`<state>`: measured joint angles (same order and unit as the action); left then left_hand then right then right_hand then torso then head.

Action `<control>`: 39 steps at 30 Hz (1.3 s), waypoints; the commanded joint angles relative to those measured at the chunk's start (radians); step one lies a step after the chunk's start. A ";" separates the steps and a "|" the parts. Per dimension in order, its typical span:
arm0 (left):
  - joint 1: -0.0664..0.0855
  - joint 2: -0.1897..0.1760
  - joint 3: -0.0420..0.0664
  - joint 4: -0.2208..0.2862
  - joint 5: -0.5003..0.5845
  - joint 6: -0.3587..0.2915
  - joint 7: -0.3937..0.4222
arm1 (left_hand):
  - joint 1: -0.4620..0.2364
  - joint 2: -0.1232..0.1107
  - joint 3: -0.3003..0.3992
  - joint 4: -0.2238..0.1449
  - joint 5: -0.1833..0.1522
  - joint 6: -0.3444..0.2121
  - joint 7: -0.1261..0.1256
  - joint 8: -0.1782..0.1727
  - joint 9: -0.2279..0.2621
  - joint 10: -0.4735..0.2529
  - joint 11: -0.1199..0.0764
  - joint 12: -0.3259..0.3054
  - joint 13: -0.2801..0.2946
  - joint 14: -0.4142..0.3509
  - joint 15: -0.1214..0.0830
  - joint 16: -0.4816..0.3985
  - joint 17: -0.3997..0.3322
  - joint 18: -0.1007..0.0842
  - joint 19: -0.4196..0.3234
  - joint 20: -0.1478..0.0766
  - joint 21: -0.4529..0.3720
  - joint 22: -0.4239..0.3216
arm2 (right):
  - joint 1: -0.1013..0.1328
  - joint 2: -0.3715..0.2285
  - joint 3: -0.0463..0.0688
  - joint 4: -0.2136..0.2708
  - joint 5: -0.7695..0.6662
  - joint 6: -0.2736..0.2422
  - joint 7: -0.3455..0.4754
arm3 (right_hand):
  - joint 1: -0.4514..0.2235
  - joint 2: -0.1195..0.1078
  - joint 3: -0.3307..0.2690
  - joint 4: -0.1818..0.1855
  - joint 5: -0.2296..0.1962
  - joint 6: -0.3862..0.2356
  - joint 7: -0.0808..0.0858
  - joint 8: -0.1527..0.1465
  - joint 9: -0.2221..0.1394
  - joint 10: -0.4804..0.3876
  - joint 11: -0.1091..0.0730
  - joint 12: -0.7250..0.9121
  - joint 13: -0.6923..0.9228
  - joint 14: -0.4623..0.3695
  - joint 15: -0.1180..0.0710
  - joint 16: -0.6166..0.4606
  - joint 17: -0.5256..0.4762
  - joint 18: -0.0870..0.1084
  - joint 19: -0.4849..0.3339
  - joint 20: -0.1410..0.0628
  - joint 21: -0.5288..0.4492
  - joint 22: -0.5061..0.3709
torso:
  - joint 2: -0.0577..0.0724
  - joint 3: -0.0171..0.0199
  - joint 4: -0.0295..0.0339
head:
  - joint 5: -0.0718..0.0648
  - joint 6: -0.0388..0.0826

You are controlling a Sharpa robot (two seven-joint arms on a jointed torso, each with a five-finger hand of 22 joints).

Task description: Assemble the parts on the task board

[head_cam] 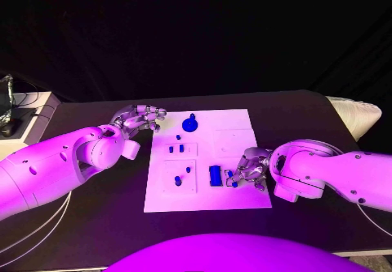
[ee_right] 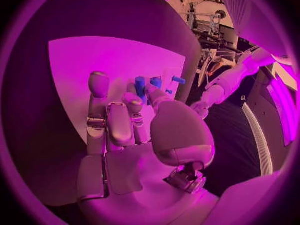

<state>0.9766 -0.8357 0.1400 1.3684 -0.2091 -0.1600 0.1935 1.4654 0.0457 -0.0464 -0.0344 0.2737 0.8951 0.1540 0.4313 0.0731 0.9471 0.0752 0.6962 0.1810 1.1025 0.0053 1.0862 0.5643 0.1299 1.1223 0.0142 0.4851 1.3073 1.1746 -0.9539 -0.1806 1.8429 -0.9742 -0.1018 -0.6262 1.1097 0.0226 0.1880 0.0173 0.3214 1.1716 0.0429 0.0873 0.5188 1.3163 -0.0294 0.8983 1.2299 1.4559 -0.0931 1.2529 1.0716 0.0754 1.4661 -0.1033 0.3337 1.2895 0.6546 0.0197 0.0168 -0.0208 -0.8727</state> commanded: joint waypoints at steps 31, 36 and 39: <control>0.000 -0.006 0.001 0.006 0.003 0.020 0.002 | -0.006 0.005 -0.001 0.004 0.004 -0.007 -0.001 0.003 -0.001 -0.006 -0.001 0.005 0.000 0.002 0.006 -0.002 -0.001 0.012 0.007 0.002 -0.006 0.016 | -0.007 0.034 0.000 -0.038 -0.040 0.035 -0.025 | 0.010 0.012 0.014 -0.101 0.016 0.012 -0.004 -0.007 -0.022 0.007 -0.012 -0.004 -0.003 0.000 -0.005 -0.005 -0.004 0.011 0.041 -0.007 -0.013 -0.009 | 0.000 -0.0002 0.0013 | 0.009 0.000; 0.000 -0.007 0.000 0.006 0.003 0.020 0.002 | -0.006 0.005 -0.001 0.004 0.004 -0.007 -0.001 0.003 -0.001 -0.006 -0.001 0.005 0.000 0.002 0.006 -0.002 -0.001 0.012 0.007 0.002 -0.006 0.016 | -0.007 0.036 0.000 -0.041 -0.043 0.010 -0.022 | -0.016 0.004 -0.030 -0.070 0.027 0.014 -0.003 -0.008 -0.027 0.007 -0.011 -0.003 -0.003 0.000 -0.003 -0.004 -0.003 0.011 0.041 -0.006 -0.011 -0.009 | 0.000 -0.0007 0.0007 | 0.007 0.000; 0.000 -0.007 0.000 0.006 0.003 0.019 0.002 | -0.006 0.005 -0.001 0.004 0.004 -0.007 -0.001 0.003 -0.001 -0.006 -0.001 0.005 0.000 0.002 0.006 -0.002 -0.001 0.012 0.007 0.002 -0.006 0.016 | -0.007 0.036 0.000 -0.042 -0.043 -0.004 -0.018 | -0.022 0.004 -0.078 -0.045 0.004 0.018 -0.001 -0.008 -0.030 0.007 -0.008 -0.001 -0.003 0.000 -0.003 -0.003 -0.003 0.012 0.041 -0.005 -0.008 -0.009 | 0.000 -0.0010 0.0008 | 0.008 0.000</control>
<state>0.9765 -0.8436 0.1400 1.3713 -0.2091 -0.1560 0.1901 1.4654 0.0457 -0.0465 -0.0344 0.2737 0.8952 0.1539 0.4312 0.0732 0.9471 0.0751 0.6962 0.1810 1.1025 0.0053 1.0862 0.5643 0.1298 1.1223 0.0142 0.4851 1.3081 1.1692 -0.9187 -0.1796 1.8021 -1.0047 -0.0926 -0.6461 1.1014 0.0327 0.1231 -0.0359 0.3340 1.1809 0.0412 0.0759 0.4902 1.3189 -0.0314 0.8983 1.2282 1.4565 -0.0925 1.2529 1.0680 0.0751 1.4660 -0.1032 0.3254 1.2817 0.6541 0.0189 0.0176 -0.0128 -0.8727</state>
